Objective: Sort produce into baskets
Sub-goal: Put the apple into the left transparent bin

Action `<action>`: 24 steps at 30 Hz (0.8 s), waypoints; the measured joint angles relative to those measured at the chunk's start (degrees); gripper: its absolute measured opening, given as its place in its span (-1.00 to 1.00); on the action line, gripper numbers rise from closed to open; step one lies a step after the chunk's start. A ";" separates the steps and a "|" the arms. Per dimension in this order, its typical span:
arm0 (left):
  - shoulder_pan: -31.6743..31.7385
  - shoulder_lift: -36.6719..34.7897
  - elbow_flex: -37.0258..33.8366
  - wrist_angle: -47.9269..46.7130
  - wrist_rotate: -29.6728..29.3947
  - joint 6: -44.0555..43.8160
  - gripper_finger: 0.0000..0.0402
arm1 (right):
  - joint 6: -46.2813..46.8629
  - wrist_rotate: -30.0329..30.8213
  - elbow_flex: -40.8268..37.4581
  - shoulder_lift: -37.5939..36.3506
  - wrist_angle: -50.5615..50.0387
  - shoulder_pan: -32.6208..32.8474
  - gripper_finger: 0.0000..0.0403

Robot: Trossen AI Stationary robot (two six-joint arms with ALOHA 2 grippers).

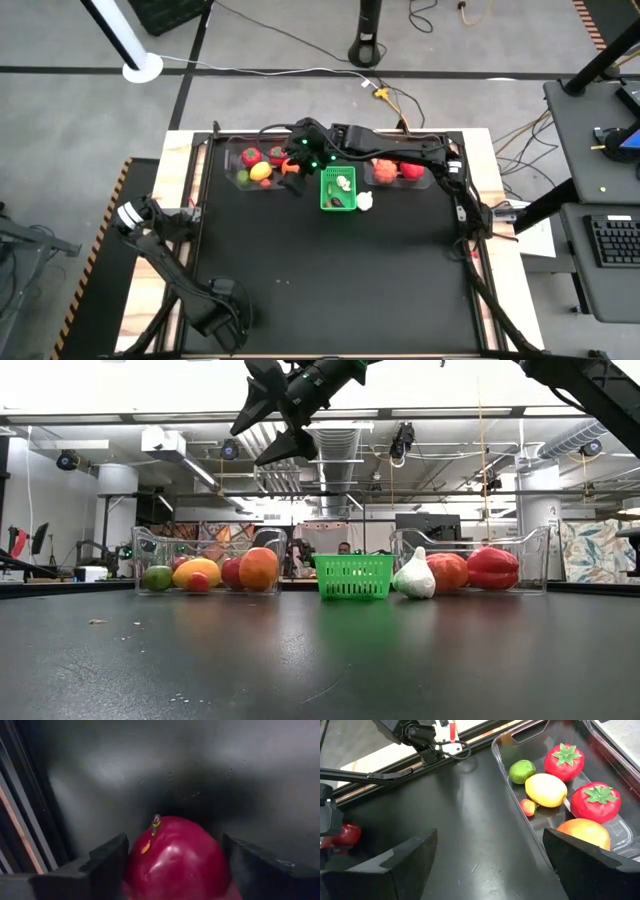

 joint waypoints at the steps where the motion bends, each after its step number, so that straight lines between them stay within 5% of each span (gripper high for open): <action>1: -0.05 0.00 0.00 -0.02 -0.01 0.00 0.43 | 0.00 0.00 0.00 0.00 0.00 0.00 0.75; 11: -0.31 -0.01 0.46 -0.10 -0.49 1.64 0.27 | -0.51 0.26 -0.05 -0.60 -2.25 -0.02 0.75; 17: -0.27 -2.51 1.95 -1.24 -7.94 3.13 0.21 | -2.33 0.78 -0.07 -3.43 -6.48 -0.13 0.75; 24: -0.10 -5.40 1.92 -8.25 -9.81 2.97 0.21 | -3.08 3.30 -0.07 -6.62 -8.87 -0.13 0.75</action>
